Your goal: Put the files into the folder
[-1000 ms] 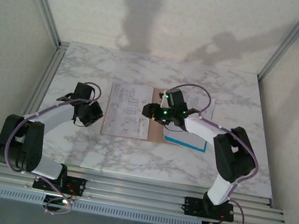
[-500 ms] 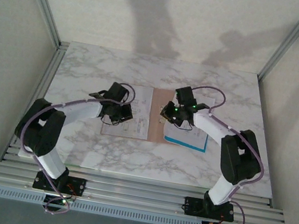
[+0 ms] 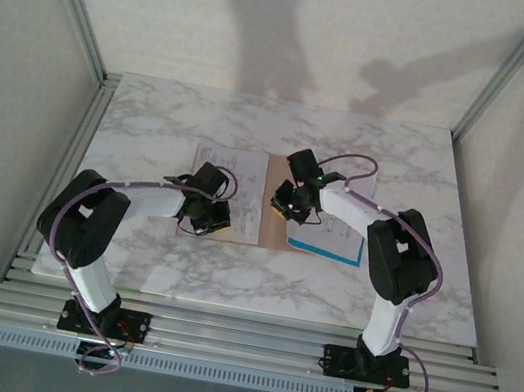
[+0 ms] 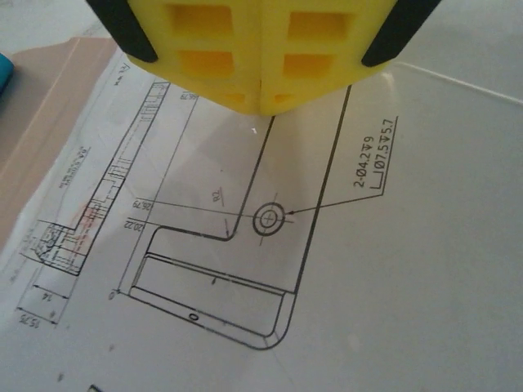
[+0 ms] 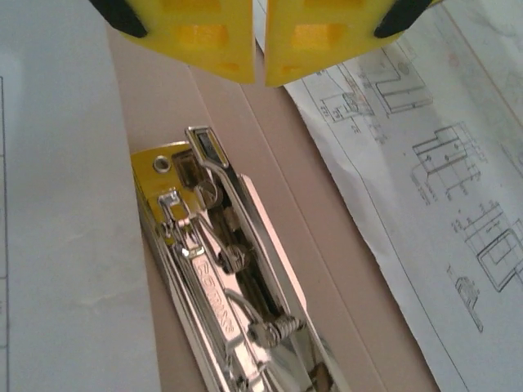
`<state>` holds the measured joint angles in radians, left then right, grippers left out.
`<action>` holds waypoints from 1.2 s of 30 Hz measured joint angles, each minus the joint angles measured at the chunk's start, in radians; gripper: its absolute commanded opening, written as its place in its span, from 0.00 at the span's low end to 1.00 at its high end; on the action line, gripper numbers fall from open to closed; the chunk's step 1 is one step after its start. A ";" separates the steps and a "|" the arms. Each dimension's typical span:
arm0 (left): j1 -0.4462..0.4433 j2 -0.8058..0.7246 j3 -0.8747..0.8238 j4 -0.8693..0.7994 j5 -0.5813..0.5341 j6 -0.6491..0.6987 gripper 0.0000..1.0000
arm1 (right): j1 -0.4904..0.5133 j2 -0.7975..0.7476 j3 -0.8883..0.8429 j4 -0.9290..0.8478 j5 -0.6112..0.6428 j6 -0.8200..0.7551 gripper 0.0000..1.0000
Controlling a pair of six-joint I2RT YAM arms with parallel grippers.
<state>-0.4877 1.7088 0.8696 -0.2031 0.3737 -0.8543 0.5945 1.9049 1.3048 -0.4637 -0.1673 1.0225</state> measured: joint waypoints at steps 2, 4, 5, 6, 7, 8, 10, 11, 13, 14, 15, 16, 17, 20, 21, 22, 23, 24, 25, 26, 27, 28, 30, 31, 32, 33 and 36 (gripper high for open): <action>0.000 -0.004 -0.010 0.014 0.000 -0.007 0.00 | 0.000 0.015 0.017 -0.012 0.012 0.009 0.06; 0.000 -0.007 -0.017 0.027 0.000 -0.010 0.00 | 0.000 0.034 0.034 -0.024 0.020 0.013 0.05; 0.000 -0.008 -0.020 0.030 0.000 -0.011 0.00 | 0.000 0.044 0.040 -0.029 0.024 0.014 0.05; 0.000 -0.009 -0.022 0.033 0.000 -0.012 0.00 | 0.000 0.053 0.044 -0.031 0.028 0.014 0.04; 0.000 -0.010 -0.024 0.037 0.000 -0.014 0.00 | 0.000 0.059 0.045 -0.033 0.031 0.014 0.04; 0.000 -0.010 -0.027 0.041 0.000 -0.015 0.00 | 0.000 0.065 0.045 -0.039 0.037 0.015 0.04; 0.000 -0.012 -0.030 0.046 0.000 -0.015 0.00 | 0.000 0.069 0.045 -0.050 0.041 0.016 0.04; 0.000 -0.012 -0.031 0.047 0.000 -0.015 0.00 | 0.000 0.070 0.045 -0.053 0.043 0.015 0.04; 0.000 -0.013 -0.032 0.049 0.000 -0.016 0.00 | 0.000 0.070 0.045 -0.054 0.045 0.015 0.04; 0.000 -0.014 -0.034 0.051 0.000 -0.018 0.00 | 0.000 0.070 0.046 -0.056 0.046 0.015 0.04; 0.000 -0.014 -0.034 0.051 0.000 -0.019 0.00 | 0.000 0.070 0.046 -0.058 0.048 0.015 0.04; 0.000 -0.014 -0.034 0.052 0.000 -0.019 0.00 | 0.000 0.070 0.048 -0.063 0.053 0.015 0.04; 0.000 -0.014 -0.034 0.052 0.000 -0.022 0.00 | 0.000 0.073 0.052 -0.069 0.058 0.014 0.04; 0.000 -0.014 -0.034 0.053 0.000 -0.026 0.00 | 0.000 0.086 0.066 -0.084 0.065 0.014 0.05; 0.000 -0.014 -0.034 0.053 0.000 -0.027 0.00 | 0.000 0.089 0.071 -0.090 0.067 0.014 0.05; 0.000 -0.014 -0.035 0.054 0.000 -0.030 0.00 | 0.001 0.091 0.074 -0.095 0.070 0.014 0.05; 0.000 -0.015 -0.037 0.055 0.000 -0.033 0.00 | 0.002 0.092 0.076 -0.098 0.071 0.014 0.05; 0.000 -0.016 -0.039 0.058 0.000 -0.035 0.00 | 0.002 0.094 0.078 -0.099 0.074 0.014 0.05; 0.000 -0.018 -0.042 0.063 0.000 -0.037 0.00 | 0.002 0.098 0.081 -0.102 0.074 0.014 0.05; 0.000 -0.019 -0.045 0.066 0.000 -0.039 0.00 | 0.002 0.101 0.085 -0.106 0.074 0.013 0.05; 0.000 -0.021 -0.048 0.071 0.000 -0.041 0.00 | 0.002 0.104 0.090 -0.111 0.075 0.014 0.05; 0.000 -0.021 -0.050 0.073 0.000 -0.042 0.00 | 0.003 0.107 0.097 -0.118 0.079 0.012 0.05; 0.000 -0.022 -0.052 0.077 0.000 -0.042 0.00 | 0.007 0.117 0.114 -0.140 0.090 0.010 0.05; 0.000 -0.024 -0.055 0.079 0.000 -0.042 0.00 | 0.009 0.124 0.126 -0.153 0.097 0.010 0.05; 0.000 -0.025 -0.056 0.080 0.000 -0.043 0.00 | 0.011 0.133 0.138 -0.167 0.103 0.010 0.05; 0.000 -0.026 -0.058 0.082 0.000 -0.045 0.00 | 0.012 0.140 0.147 -0.177 0.108 0.010 0.05; 0.000 -0.027 -0.061 0.089 -0.001 -0.046 0.00 | 0.015 0.157 0.163 -0.196 0.123 0.010 0.06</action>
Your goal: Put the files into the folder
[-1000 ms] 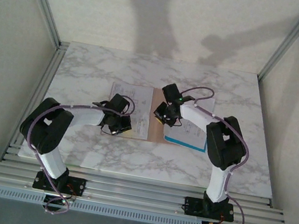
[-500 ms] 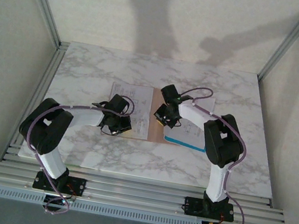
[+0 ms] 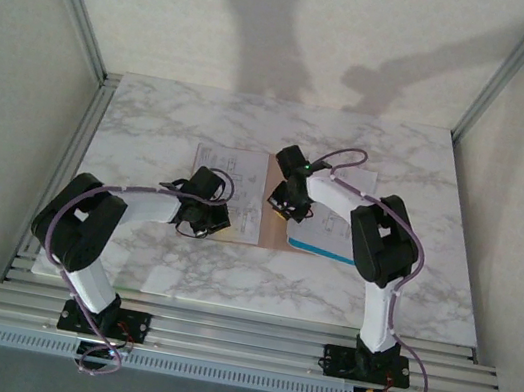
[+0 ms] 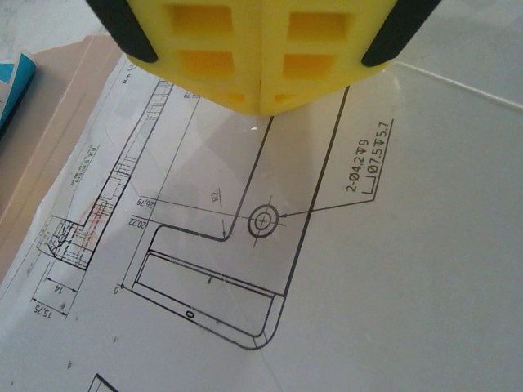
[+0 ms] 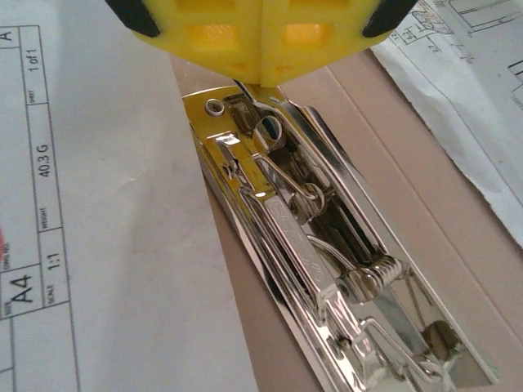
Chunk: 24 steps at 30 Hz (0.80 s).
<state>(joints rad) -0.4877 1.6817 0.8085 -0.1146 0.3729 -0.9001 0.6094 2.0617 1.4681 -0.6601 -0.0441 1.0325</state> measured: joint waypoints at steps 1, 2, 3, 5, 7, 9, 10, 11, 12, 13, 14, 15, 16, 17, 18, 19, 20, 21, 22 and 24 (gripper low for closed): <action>0.000 0.000 0.000 0.000 0.000 -0.003 0.00 | 0.000 0.006 0.007 -0.010 0.002 0.000 0.05; 0.000 0.000 0.000 0.000 0.000 -0.003 0.00 | 0.001 0.012 0.019 -0.021 0.004 -0.001 0.05; 0.000 0.000 0.000 0.000 0.000 -0.003 0.00 | 0.002 0.017 0.026 -0.032 0.008 -0.001 0.05; 0.000 0.000 0.000 0.000 0.000 -0.003 0.00 | 0.006 0.028 0.045 -0.053 0.021 -0.003 0.05; 0.000 -0.001 -0.001 0.001 0.000 -0.003 0.00 | 0.010 0.036 0.061 -0.071 0.032 -0.004 0.05; 0.000 -0.003 -0.003 0.002 -0.002 -0.003 0.00 | 0.011 0.042 0.072 -0.085 0.040 -0.007 0.05; 0.000 -0.004 -0.005 0.004 -0.003 -0.003 0.00 | 0.012 0.044 0.077 -0.089 0.041 -0.008 0.05; 0.000 -0.005 -0.006 0.004 -0.003 -0.003 0.00 | 0.013 0.044 0.080 -0.093 0.042 -0.011 0.05; 0.000 -0.006 -0.006 0.004 -0.003 -0.003 0.00 | 0.013 0.044 0.083 -0.096 0.045 -0.013 0.05; 0.000 -0.006 -0.007 0.005 -0.003 -0.003 0.00 | 0.014 0.044 0.087 -0.100 0.048 -0.016 0.05; 0.000 -0.006 -0.007 0.006 -0.003 -0.003 0.00 | 0.014 0.044 0.091 -0.106 0.051 -0.019 0.05; 0.000 -0.006 -0.008 0.008 -0.003 -0.003 0.00 | 0.015 0.044 0.098 -0.113 0.055 -0.023 0.06; 0.000 -0.006 -0.009 0.009 -0.003 -0.003 0.00 | 0.016 0.044 0.106 -0.121 0.058 -0.027 0.05; 0.000 -0.006 -0.010 0.010 -0.003 -0.003 0.00 | 0.018 0.042 0.111 -0.127 0.062 -0.030 0.06; 0.000 -0.006 -0.011 0.011 -0.003 -0.003 0.00 | 0.019 0.040 0.119 -0.136 0.066 -0.033 0.06; 0.000 -0.006 -0.011 0.011 -0.003 -0.003 0.00 | 0.021 0.036 0.129 -0.145 0.070 -0.035 0.06; 0.000 -0.006 -0.011 0.011 -0.003 -0.003 0.00 | 0.023 0.029 0.137 -0.150 0.071 -0.038 0.06; 0.000 -0.006 -0.011 0.011 -0.003 -0.003 0.00 | 0.026 0.019 0.146 -0.153 0.072 -0.041 0.07; 0.000 -0.006 -0.011 0.011 -0.003 -0.003 0.00 | 0.028 0.004 0.155 -0.152 0.076 -0.043 0.07; 0.000 -0.006 -0.011 0.011 -0.003 -0.003 0.00 | 0.030 -0.032 0.167 -0.136 0.090 -0.045 0.11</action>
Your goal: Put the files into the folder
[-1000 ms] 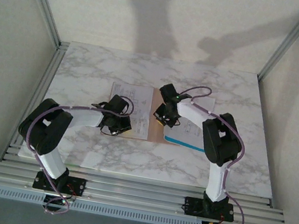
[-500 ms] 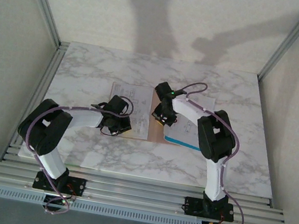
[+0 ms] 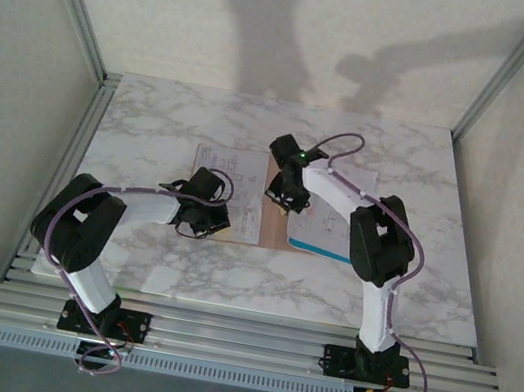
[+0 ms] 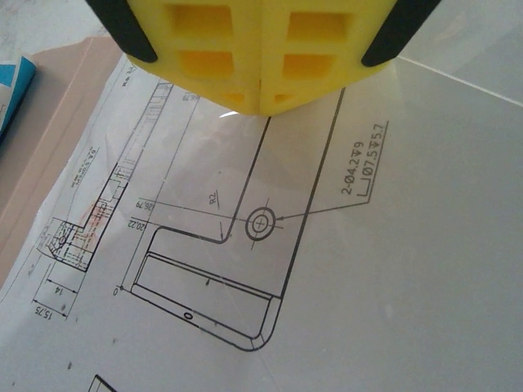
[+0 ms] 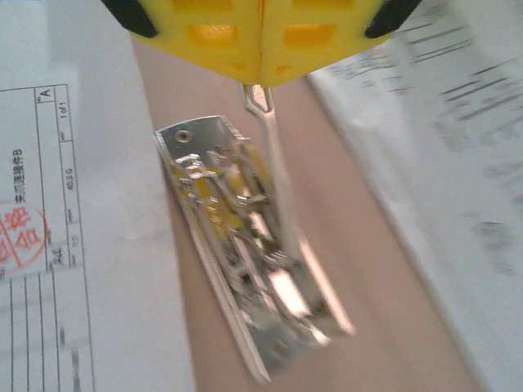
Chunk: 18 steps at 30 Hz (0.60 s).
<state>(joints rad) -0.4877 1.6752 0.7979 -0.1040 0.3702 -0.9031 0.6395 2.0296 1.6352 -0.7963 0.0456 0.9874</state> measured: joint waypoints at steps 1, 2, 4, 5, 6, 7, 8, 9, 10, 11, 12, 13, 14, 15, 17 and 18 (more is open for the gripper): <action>0.000 0.000 0.000 0.000 0.000 0.000 0.00 | 0.000 -0.023 0.002 0.008 0.007 0.000 0.14; 0.000 0.000 0.000 0.000 0.000 0.000 0.00 | 0.000 -0.046 0.002 0.013 0.012 0.004 0.17; 0.000 0.000 0.000 0.000 0.000 0.000 0.00 | 0.000 -0.096 0.001 0.021 0.017 0.008 0.24; 0.000 0.000 0.000 0.000 0.000 0.000 0.00 | 0.000 -0.116 -0.002 0.026 0.018 0.014 0.29; 0.000 0.000 0.000 0.000 0.000 0.000 0.00 | 0.000 -0.141 -0.011 0.036 0.017 0.018 0.35; 0.000 0.000 0.000 0.000 0.000 0.000 0.00 | 0.000 -0.163 -0.026 0.051 0.014 0.019 0.42; 0.000 0.000 0.000 0.000 0.000 0.000 0.00 | 0.000 -0.179 -0.043 0.062 0.012 0.029 0.48; 0.000 0.000 0.000 0.000 0.000 0.000 0.00 | 0.000 -0.197 -0.069 0.082 0.005 0.034 0.53; 0.000 0.000 0.000 0.000 0.000 0.000 0.00 | 0.000 -0.211 -0.098 0.102 -0.004 0.040 0.57; 0.000 0.000 0.000 0.000 0.000 0.000 0.00 | 0.000 -0.219 -0.124 0.117 -0.016 0.049 0.60; 0.000 0.000 0.000 0.000 0.000 0.000 0.00 | 0.000 -0.223 -0.152 0.137 -0.030 0.057 0.63; 0.000 0.000 0.000 0.000 0.000 0.000 0.00 | -0.001 -0.224 -0.176 0.153 -0.048 0.067 0.65; 0.000 0.000 0.000 0.000 0.000 0.000 0.00 | -0.002 -0.222 -0.193 0.164 -0.060 0.079 0.65; 0.000 0.000 0.000 0.000 0.000 0.000 0.00 | -0.002 -0.220 -0.211 0.175 -0.078 0.092 0.66; 0.000 0.000 0.000 0.000 0.000 0.000 0.00 | -0.003 -0.212 -0.225 0.188 -0.105 0.113 0.66; 0.000 0.000 0.000 0.000 0.000 0.000 0.00 | -0.005 -0.206 -0.225 0.198 -0.121 0.126 0.66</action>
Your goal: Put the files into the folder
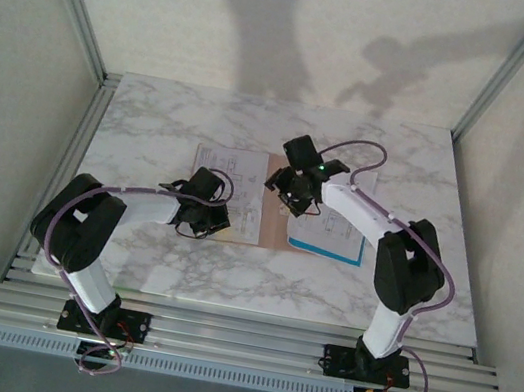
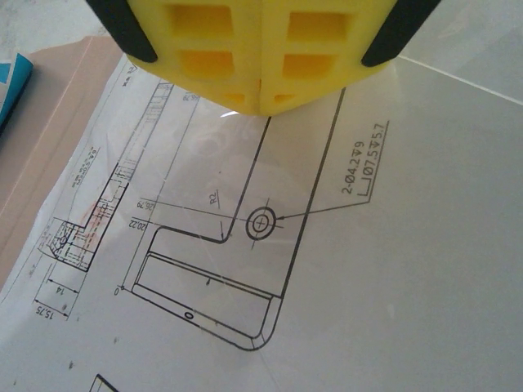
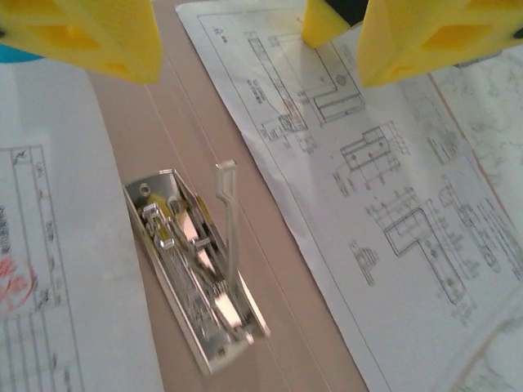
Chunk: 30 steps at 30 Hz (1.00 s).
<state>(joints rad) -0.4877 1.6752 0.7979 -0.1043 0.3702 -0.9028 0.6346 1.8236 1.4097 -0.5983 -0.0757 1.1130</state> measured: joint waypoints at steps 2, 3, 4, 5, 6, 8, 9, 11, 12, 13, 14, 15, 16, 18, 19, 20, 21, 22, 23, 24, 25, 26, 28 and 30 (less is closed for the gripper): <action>0.000 0.000 0.000 0.000 0.000 0.000 0.00 | -0.002 0.014 0.000 0.027 -0.026 0.022 0.66; 0.000 0.000 0.000 0.000 0.000 0.000 0.00 | -0.005 0.024 0.000 0.041 -0.040 0.032 0.65; 0.000 0.000 0.000 0.000 0.000 0.000 0.00 | -0.008 0.038 0.000 0.052 -0.052 0.041 0.65; 0.000 0.000 0.000 0.000 0.000 0.000 0.00 | -0.011 0.053 0.003 0.058 -0.060 0.048 0.65; 0.000 0.000 0.000 0.000 0.000 0.000 0.00 | -0.014 0.072 0.010 0.061 -0.066 0.055 0.65; 0.000 0.000 0.000 0.000 0.000 0.000 0.00 | -0.025 0.112 0.030 0.064 -0.080 0.063 0.63; 0.000 0.000 0.000 0.000 0.000 0.000 0.00 | -0.031 0.134 0.046 0.064 -0.084 0.067 0.63; 0.000 0.000 0.000 0.000 0.000 0.000 0.00 | -0.043 0.173 0.085 0.063 -0.086 0.069 0.61; 0.000 0.000 0.000 0.000 0.000 0.000 0.00 | -0.050 0.192 0.113 0.059 -0.085 0.069 0.60; 0.000 0.000 0.000 0.000 0.000 0.000 0.00 | -0.055 0.208 0.141 0.058 -0.085 0.068 0.59; 0.000 0.000 0.000 0.000 0.000 0.000 0.00 | -0.061 0.223 0.171 0.058 -0.085 0.066 0.59; 0.000 0.000 0.000 0.000 0.000 0.000 0.00 | -0.067 0.235 0.199 0.059 -0.085 0.064 0.59; 0.000 0.000 0.000 0.000 0.000 0.000 0.00 | -0.071 0.243 0.223 0.059 -0.084 0.061 0.59; 0.000 0.000 0.000 0.000 0.000 0.000 0.00 | -0.082 0.265 0.280 0.056 -0.084 0.057 0.58; 0.000 0.000 0.000 0.000 0.000 0.000 0.00 | -0.086 0.277 0.305 0.055 -0.084 0.054 0.58; 0.000 0.000 0.000 0.000 0.000 0.000 0.00 | -0.090 0.293 0.333 0.054 -0.084 0.050 0.57; 0.000 0.000 0.000 -0.001 0.000 0.000 0.00 | -0.095 0.310 0.359 0.053 -0.084 0.047 0.57; 0.000 0.000 0.000 0.000 0.000 0.000 0.00 | -0.099 0.326 0.380 0.050 -0.083 0.042 0.56; 0.000 0.000 0.000 -0.001 0.000 0.000 0.00 | -0.104 0.344 0.399 0.048 -0.083 0.035 0.56; 0.000 0.000 0.000 -0.001 0.000 0.000 0.00 | -0.110 0.363 0.418 0.045 -0.083 0.026 0.56; 0.000 0.000 0.000 -0.001 0.000 0.000 0.00 | -0.114 0.376 0.430 0.041 -0.083 0.021 0.56; 0.000 0.000 0.000 -0.001 0.000 0.000 0.00 | -0.121 0.394 0.445 0.031 -0.083 0.009 0.56; 0.000 0.000 0.000 -0.001 0.000 0.000 0.00 | -0.132 0.429 0.488 0.005 -0.084 -0.013 0.56; 0.000 0.000 0.000 -0.001 0.000 0.001 0.00 | -0.142 0.461 0.534 -0.009 -0.086 -0.043 0.56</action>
<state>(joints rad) -0.4873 1.6752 0.7982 -0.1055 0.3698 -0.9020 0.4927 2.2848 1.9442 -0.6075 -0.1619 1.0695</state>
